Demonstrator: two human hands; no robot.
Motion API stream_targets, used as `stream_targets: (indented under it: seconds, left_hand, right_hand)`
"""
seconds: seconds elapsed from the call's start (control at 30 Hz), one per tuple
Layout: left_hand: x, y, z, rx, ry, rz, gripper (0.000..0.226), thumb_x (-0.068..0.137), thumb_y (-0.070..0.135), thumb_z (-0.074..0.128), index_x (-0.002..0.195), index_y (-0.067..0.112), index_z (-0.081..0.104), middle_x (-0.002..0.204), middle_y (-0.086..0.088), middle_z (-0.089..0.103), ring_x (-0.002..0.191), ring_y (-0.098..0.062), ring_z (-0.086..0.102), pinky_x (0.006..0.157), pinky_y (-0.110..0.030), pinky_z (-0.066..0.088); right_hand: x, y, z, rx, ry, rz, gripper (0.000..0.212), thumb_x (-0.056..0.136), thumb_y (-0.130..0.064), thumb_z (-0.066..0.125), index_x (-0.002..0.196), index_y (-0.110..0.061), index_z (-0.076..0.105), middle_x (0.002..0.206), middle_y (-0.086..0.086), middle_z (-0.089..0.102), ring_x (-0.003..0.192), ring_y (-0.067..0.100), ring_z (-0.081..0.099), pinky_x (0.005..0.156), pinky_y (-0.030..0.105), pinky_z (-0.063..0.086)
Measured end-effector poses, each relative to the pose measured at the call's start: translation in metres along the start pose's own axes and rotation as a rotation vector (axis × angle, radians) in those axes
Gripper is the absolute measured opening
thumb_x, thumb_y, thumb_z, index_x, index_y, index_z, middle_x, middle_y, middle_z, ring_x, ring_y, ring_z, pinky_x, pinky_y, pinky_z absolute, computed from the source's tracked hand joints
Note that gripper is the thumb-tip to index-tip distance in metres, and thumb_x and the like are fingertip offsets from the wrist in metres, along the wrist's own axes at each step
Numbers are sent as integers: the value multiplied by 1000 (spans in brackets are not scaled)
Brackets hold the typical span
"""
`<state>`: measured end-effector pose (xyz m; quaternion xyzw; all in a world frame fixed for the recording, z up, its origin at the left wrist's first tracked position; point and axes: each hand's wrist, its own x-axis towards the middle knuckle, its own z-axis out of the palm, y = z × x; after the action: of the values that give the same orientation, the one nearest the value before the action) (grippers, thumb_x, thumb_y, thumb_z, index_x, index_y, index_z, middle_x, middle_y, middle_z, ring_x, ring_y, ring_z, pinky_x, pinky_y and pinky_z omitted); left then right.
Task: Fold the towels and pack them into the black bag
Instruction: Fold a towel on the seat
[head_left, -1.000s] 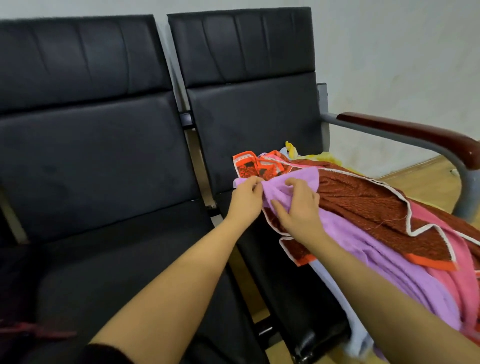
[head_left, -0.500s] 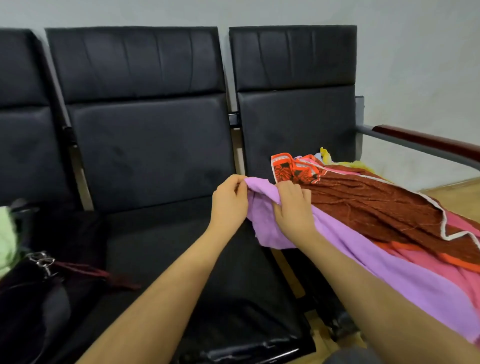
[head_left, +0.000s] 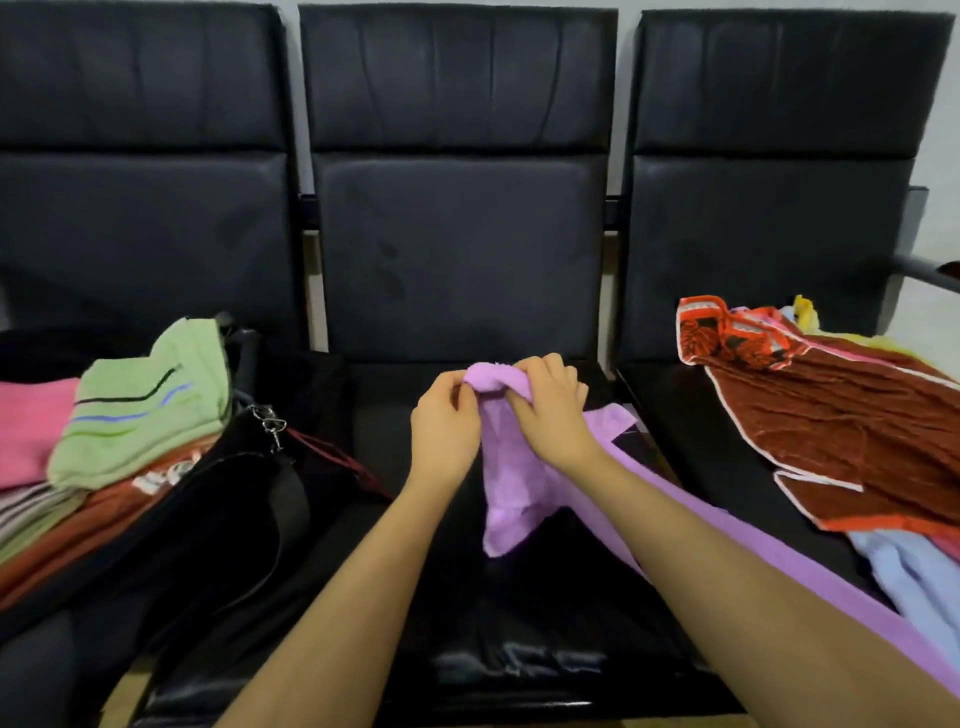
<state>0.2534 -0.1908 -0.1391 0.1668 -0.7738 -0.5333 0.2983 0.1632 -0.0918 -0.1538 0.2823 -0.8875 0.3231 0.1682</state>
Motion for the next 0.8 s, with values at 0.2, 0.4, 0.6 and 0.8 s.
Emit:
stream_targets:
  seconds: [0.2, 0.4, 0.6, 0.8]
  left_hand:
    - [1, -40, -3, 349, -292, -126, 60, 99, 24, 42, 151, 25, 12, 150, -4, 34, 132, -26, 40, 110, -42, 31]
    - [-22, -66, 23, 786, -563, -7, 51, 97, 31, 42, 145, 22, 26, 151, -9, 23, 134, -31, 28, 104, -45, 26]
    - [-22, -91, 26, 1021, -723, 22, 65, 99, 40, 36, 153, 26, 2, 158, -11, -13, 146, -28, -6, 117, -47, 5]
    - [-2, -109, 24, 976, -623, 23, 68, 98, 38, 40, 152, 27, 1, 158, -8, -17, 146, -24, -11, 117, -45, 2]
  right_hand:
    - [-16, 11, 8, 177, -276, 86, 35, 90, -27, 62, 123, -21, 54, 112, -7, 45, 102, 7, 44, 92, 26, 34]
    - [-48, 61, 5, -218, -522, -69, 25, 95, -28, 47, 112, -23, 66, 103, -11, 68, 102, 13, 58, 98, 36, 37]
    - [-61, 78, 25, -347, -838, -40, 55, 102, -46, 22, 152, -34, 4, 159, -15, -1, 147, 10, -6, 118, 35, -8]
    - [-45, 75, 61, -326, -768, 13, 56, 101, -48, 13, 152, -33, -7, 158, -15, -12, 146, 13, -13, 115, 34, -12]
